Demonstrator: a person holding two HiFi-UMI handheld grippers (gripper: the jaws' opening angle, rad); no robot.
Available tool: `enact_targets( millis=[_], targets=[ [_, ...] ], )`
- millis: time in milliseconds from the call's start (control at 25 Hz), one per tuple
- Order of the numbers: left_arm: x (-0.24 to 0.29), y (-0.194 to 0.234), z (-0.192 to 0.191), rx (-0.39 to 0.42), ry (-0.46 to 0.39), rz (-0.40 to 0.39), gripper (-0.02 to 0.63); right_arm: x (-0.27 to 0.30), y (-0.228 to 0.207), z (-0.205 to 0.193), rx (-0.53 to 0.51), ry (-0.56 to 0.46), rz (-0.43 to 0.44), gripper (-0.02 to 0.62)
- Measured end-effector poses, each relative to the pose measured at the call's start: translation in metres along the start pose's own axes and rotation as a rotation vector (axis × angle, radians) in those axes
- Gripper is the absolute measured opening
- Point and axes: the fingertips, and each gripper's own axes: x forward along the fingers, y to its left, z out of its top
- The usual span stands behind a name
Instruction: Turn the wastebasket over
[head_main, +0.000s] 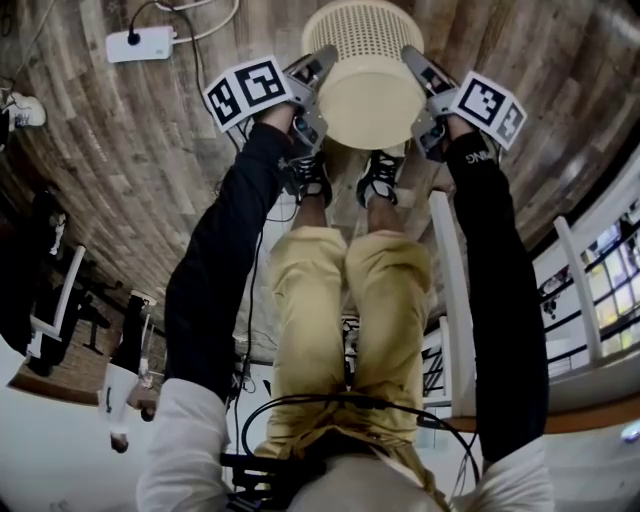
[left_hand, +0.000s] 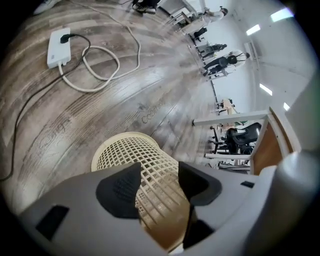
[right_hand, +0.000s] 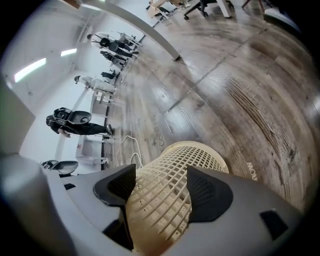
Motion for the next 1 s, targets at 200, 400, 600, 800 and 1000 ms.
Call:
enact_targets(
  millis=[200,400,600,800,1000],
  targets=[
    [-0.032,-0.037,0.037,0.146,-0.157,-0.086,0.233,-0.003,0.061,0.025,-0.156,-0.12,0.147,0.324],
    [-0.049,-0.035,0.044,0.188,-0.24,-0.152,0.232,-0.001,0.088,0.024,-0.287,-0.16,0.235,0.319],
    [-0.061,-0.018,0.029,0.173,-0.232,-0.158,0.232,-0.002,0.086,0.0,-0.313,-0.107,0.238,0.319],
    [-0.066,-0.007,0.009,0.196,-0.166,-0.145,0.232,-0.009,0.076,-0.022,-0.299,-0.066,0.238,0.318],
    [-0.075,-0.017,0.008,0.244,-0.188,-0.175,0.179,-0.014,0.09,-0.025,-0.343,-0.079,0.27,0.316]
  ],
)
